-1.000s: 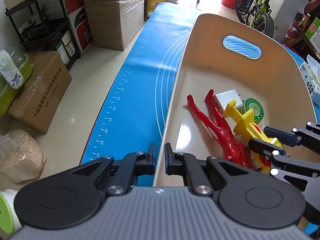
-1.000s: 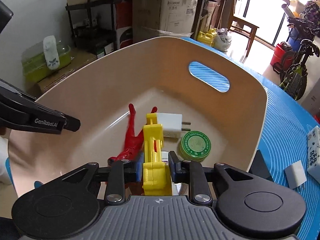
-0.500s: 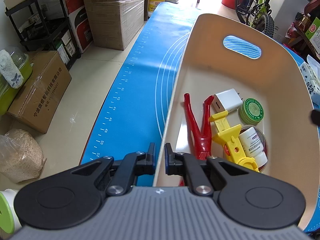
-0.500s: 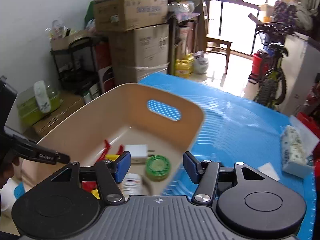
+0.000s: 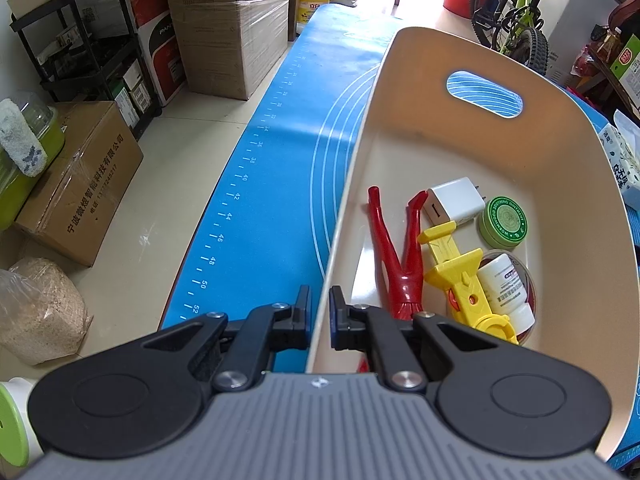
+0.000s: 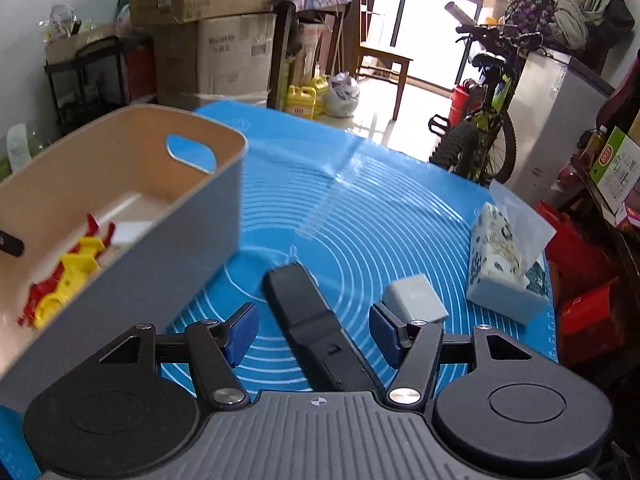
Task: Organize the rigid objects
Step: 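Move the right gripper to the black remote and grasp its end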
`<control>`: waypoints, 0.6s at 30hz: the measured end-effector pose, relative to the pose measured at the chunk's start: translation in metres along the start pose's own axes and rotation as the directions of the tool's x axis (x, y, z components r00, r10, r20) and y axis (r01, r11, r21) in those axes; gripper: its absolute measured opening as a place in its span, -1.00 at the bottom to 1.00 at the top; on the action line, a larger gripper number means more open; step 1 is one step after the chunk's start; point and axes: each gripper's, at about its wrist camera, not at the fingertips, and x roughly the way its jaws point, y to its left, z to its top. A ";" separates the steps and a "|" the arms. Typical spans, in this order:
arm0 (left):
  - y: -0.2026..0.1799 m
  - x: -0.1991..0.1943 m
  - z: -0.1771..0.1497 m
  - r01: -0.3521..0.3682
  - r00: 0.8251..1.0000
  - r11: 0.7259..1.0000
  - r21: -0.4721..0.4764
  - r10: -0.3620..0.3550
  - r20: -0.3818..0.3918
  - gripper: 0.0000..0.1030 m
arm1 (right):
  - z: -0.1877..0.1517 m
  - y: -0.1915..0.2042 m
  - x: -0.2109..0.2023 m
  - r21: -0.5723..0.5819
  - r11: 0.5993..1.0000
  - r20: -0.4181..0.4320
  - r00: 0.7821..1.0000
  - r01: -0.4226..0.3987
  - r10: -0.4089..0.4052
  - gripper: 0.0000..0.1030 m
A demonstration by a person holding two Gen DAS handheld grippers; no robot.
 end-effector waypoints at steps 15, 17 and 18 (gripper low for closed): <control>0.000 0.000 0.000 0.001 1.000 1.000 -0.002 -0.001 0.000 -0.78 | -0.019 -0.007 0.067 -0.100 0.992 -0.076 0.994 -0.082 0.074 0.25; 0.001 0.000 0.000 0.002 1.000 1.000 -0.001 -0.002 0.001 -0.78 | -0.020 -0.012 0.071 -0.107 0.990 -0.083 0.993 -0.097 0.088 0.23; 0.001 0.000 0.000 0.002 1.000 1.000 -0.001 -0.002 0.001 -0.78 | -0.021 -0.015 0.071 -0.097 0.989 -0.084 0.991 -0.109 0.101 0.23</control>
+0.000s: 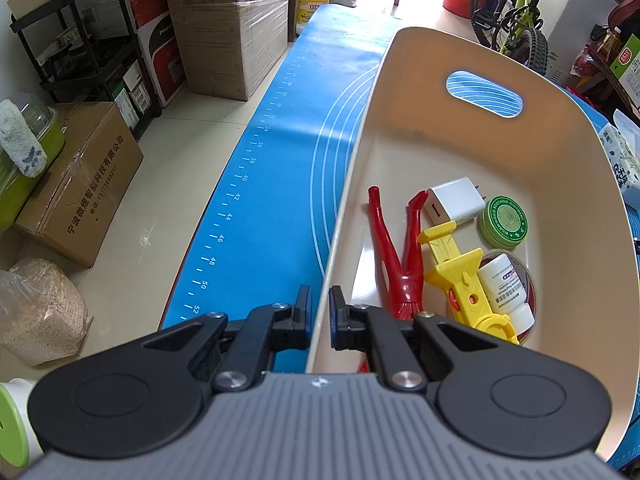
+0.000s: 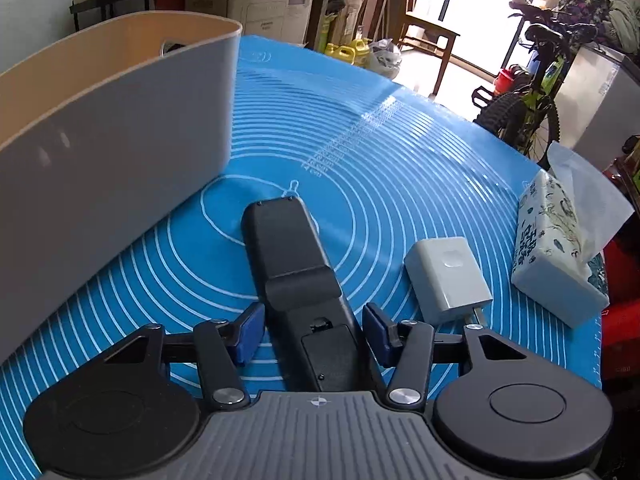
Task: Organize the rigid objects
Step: 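Move the right gripper to the black remote and grasp its end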
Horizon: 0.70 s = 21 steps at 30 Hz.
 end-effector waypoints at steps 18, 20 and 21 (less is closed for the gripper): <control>-0.001 0.003 0.001 -0.010 1.000 1.000 0.006 0.010 -0.011 -0.78 | 0.000 -0.002 -0.012 0.043 0.999 0.028 0.999 -0.027 0.026 0.02; -0.001 0.003 0.001 -0.009 1.000 1.000 0.005 0.009 -0.011 -0.78 | 0.000 -0.001 -0.016 0.040 0.999 0.039 0.999 -0.020 0.018 0.02; -0.001 0.003 0.000 -0.007 1.000 1.000 0.003 0.007 -0.011 -0.78 | 0.001 0.000 -0.018 0.038 0.999 0.045 0.999 -0.016 0.014 0.02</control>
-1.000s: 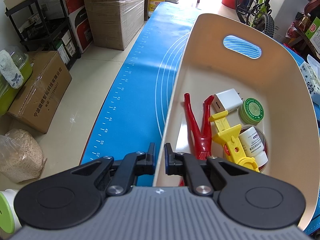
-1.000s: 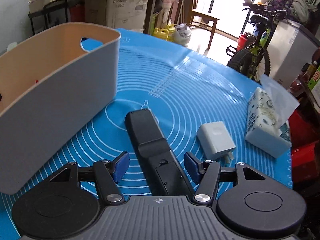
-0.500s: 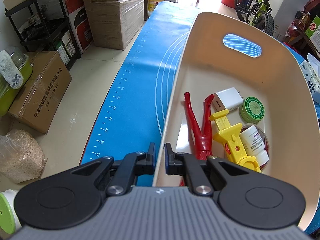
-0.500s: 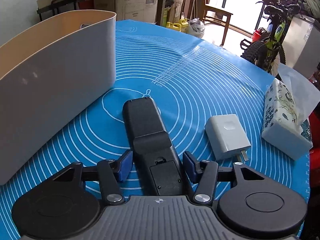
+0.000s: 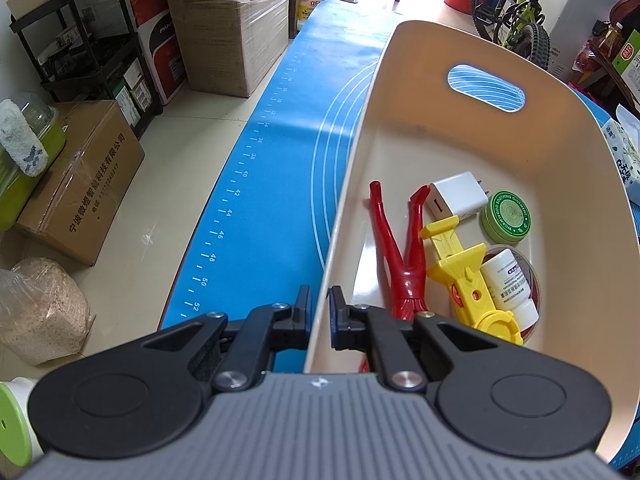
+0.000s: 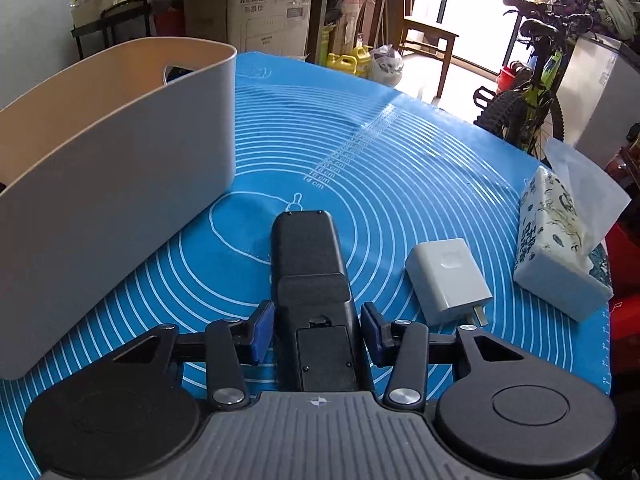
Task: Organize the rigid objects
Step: 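Move the right gripper to the black remote and grasp its end, then lift the black remote and lower it into the basket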
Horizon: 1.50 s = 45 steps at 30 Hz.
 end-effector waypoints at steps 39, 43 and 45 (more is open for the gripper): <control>0.001 0.001 -0.002 -0.004 1.000 1.000 0.004 0.004 0.002 -0.78 | -0.003 -0.002 -0.010 0.078 0.997 0.066 0.998 0.002 -0.007 0.02; 0.001 0.001 -0.002 -0.003 1.000 1.000 0.003 0.003 0.002 -0.78 | 0.004 -0.004 -0.031 0.086 0.996 0.115 0.993 -0.006 -0.004 0.02; 0.000 0.001 -0.002 -0.004 1.000 1.000 0.003 0.004 0.002 -0.78 | 0.012 -0.002 -0.043 0.076 0.997 0.138 0.990 -0.003 -0.007 0.02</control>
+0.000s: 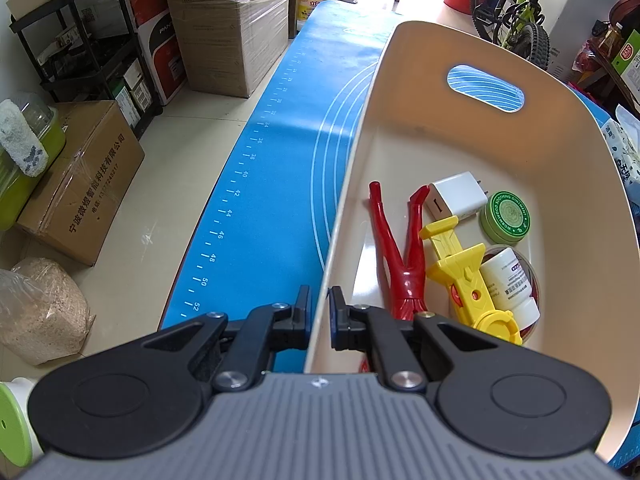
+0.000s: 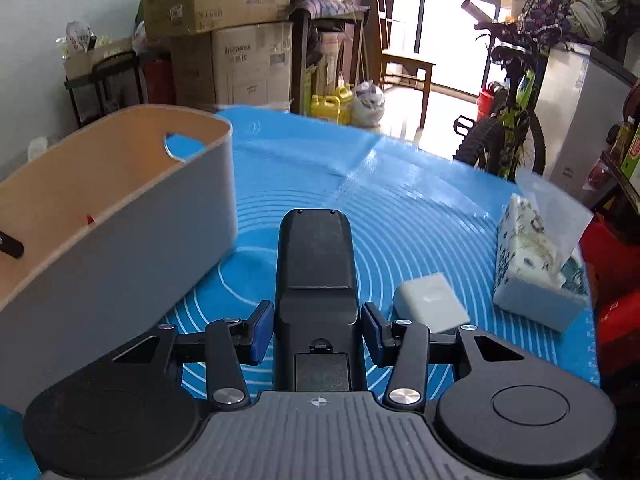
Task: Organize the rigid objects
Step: 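Lift the black remote and lower it into the basket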
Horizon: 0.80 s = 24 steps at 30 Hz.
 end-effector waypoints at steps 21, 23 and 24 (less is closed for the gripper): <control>-0.003 0.000 -0.001 -0.002 1.000 1.000 0.001 0.002 -0.001 -0.79 | 0.100 0.121 -0.024 -0.148 0.973 0.093 0.977 -0.175 0.190 0.02; -0.003 0.000 -0.001 -0.002 1.000 1.000 0.000 0.002 -0.001 -0.79 | 0.102 0.137 -0.013 -0.161 0.968 0.058 0.978 -0.191 0.202 0.02; -0.003 0.000 -0.001 -0.002 1.000 1.000 0.001 0.002 -0.001 -0.79 | 0.101 0.145 -0.007 -0.173 0.966 0.037 0.978 -0.195 0.204 0.02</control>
